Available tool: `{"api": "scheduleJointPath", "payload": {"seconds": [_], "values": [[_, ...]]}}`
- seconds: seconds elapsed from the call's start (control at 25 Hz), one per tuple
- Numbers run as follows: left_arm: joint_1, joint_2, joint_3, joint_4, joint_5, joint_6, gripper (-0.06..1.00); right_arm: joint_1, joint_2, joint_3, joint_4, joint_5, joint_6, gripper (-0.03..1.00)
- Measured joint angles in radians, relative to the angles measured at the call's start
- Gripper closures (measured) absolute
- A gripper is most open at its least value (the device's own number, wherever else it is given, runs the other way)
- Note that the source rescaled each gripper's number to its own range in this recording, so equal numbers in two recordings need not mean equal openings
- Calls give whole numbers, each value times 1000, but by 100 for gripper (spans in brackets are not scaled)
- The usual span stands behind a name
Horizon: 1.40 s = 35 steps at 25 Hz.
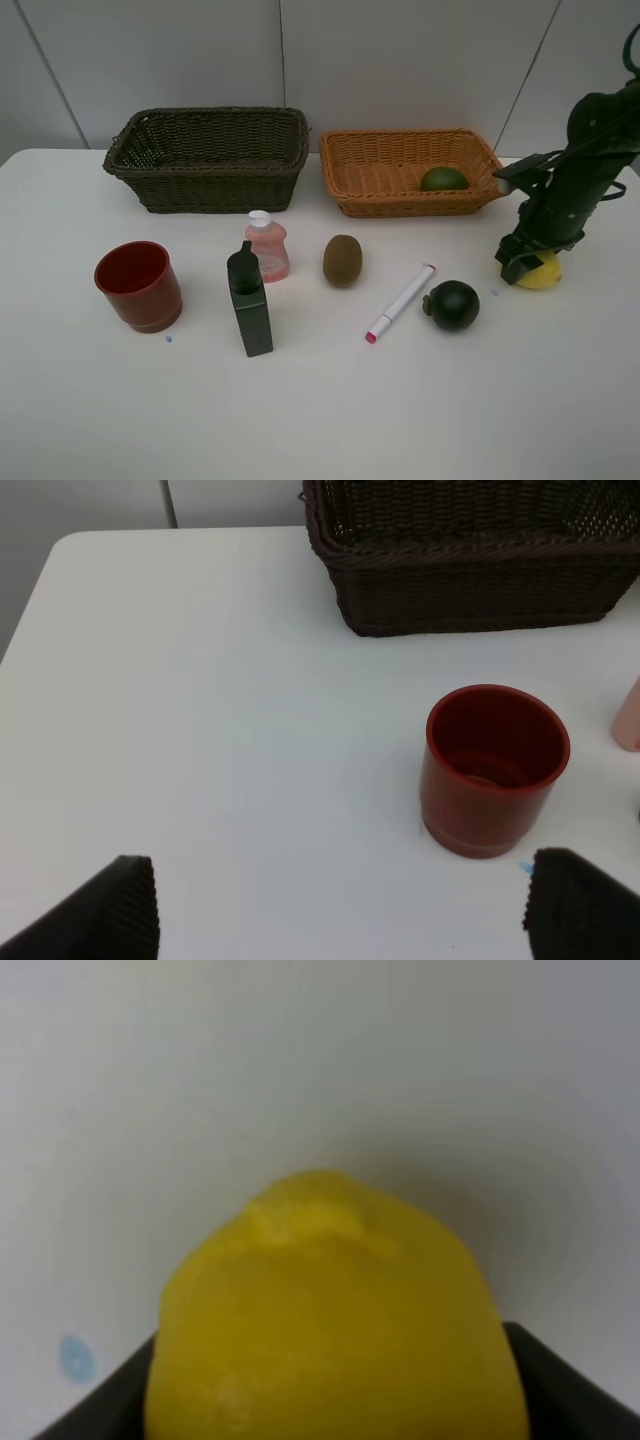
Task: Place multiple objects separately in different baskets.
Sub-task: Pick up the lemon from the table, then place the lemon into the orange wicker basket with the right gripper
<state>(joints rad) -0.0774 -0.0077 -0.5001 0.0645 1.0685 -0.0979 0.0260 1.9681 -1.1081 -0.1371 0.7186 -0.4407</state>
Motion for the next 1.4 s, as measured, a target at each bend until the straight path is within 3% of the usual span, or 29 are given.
{"api": "scheduleJointPath", "payload": {"seconds": [0.48, 0.8, 1.2, 1.4], "values": [[0, 0, 0, 0, 0, 0, 0, 0, -17, 0, 0, 4, 0, 40], [0, 0, 0, 0, 0, 0, 0, 0, -196, -76, 41, 146, 8, 40], [0, 0, 0, 0, 0, 0, 0, 43, -317, -283, 100, 214, 132, 40], [0, 0, 0, 0, 0, 0, 0, 109, -309, -350, 108, 136, 240, 40]]}}
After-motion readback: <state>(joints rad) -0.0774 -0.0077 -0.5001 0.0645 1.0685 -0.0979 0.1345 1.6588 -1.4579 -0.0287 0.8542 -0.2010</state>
